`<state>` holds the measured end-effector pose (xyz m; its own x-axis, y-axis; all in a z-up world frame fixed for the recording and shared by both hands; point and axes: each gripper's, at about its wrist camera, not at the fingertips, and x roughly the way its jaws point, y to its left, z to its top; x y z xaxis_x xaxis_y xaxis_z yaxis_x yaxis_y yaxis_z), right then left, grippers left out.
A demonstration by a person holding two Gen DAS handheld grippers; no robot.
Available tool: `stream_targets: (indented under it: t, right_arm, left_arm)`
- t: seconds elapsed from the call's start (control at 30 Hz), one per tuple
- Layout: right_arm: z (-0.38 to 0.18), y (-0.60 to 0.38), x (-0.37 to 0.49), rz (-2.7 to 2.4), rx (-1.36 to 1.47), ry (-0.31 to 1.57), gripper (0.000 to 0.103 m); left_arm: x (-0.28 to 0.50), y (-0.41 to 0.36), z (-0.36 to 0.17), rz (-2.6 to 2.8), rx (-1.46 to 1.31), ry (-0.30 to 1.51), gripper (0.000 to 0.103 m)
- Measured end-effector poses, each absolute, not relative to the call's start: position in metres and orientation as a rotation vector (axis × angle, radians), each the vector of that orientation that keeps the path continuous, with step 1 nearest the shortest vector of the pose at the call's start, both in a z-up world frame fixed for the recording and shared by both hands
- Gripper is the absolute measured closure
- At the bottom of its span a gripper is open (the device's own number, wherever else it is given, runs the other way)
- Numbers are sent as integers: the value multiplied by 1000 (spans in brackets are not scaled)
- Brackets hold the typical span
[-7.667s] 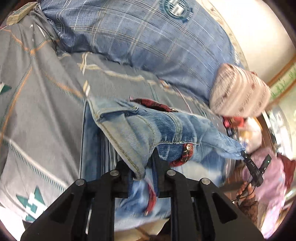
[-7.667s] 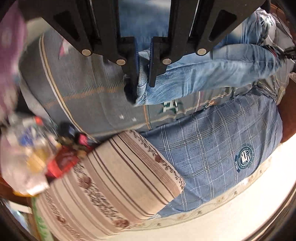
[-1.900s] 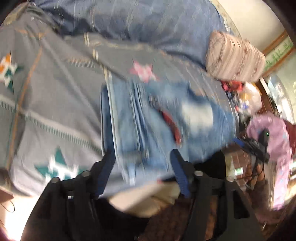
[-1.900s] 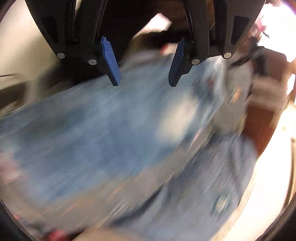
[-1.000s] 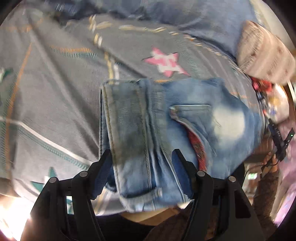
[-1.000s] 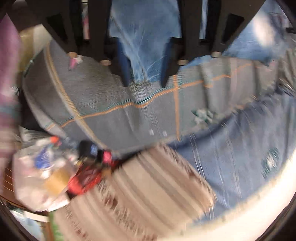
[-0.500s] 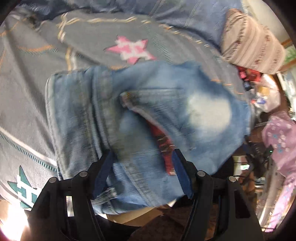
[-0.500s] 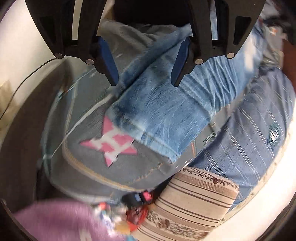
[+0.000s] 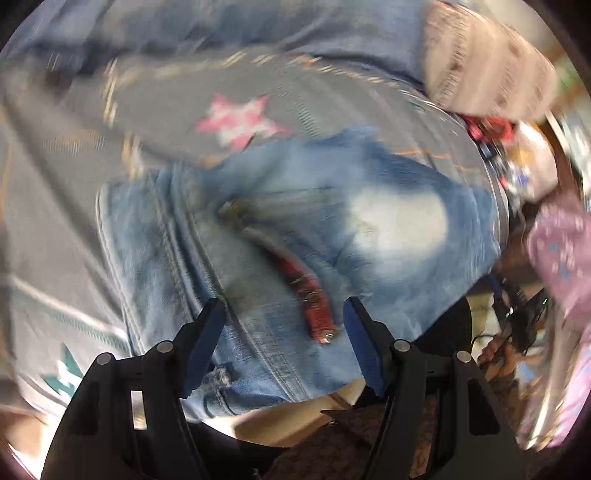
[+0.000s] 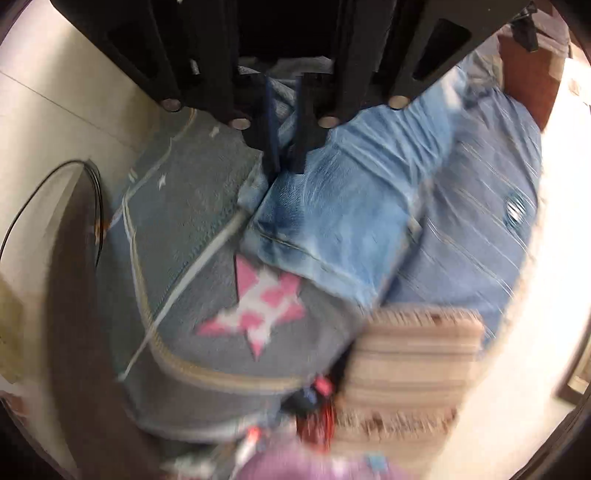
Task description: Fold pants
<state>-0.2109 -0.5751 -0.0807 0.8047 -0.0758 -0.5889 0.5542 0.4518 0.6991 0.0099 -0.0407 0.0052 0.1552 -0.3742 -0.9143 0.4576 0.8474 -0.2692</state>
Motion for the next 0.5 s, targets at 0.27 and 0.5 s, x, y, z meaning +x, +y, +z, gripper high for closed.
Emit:
stream_targets:
  t: [0.27, 0.5]
  right_arm:
    - [-100, -573, -213, -387, 1073, 490, 53]
    - [-106, -581, -197, -288, 1131, 444, 68]
  left_arm:
    - [17, -168, 53, -780, 313, 1195, 36]
    - [28, -327, 48, -936, 506, 1179, 36]
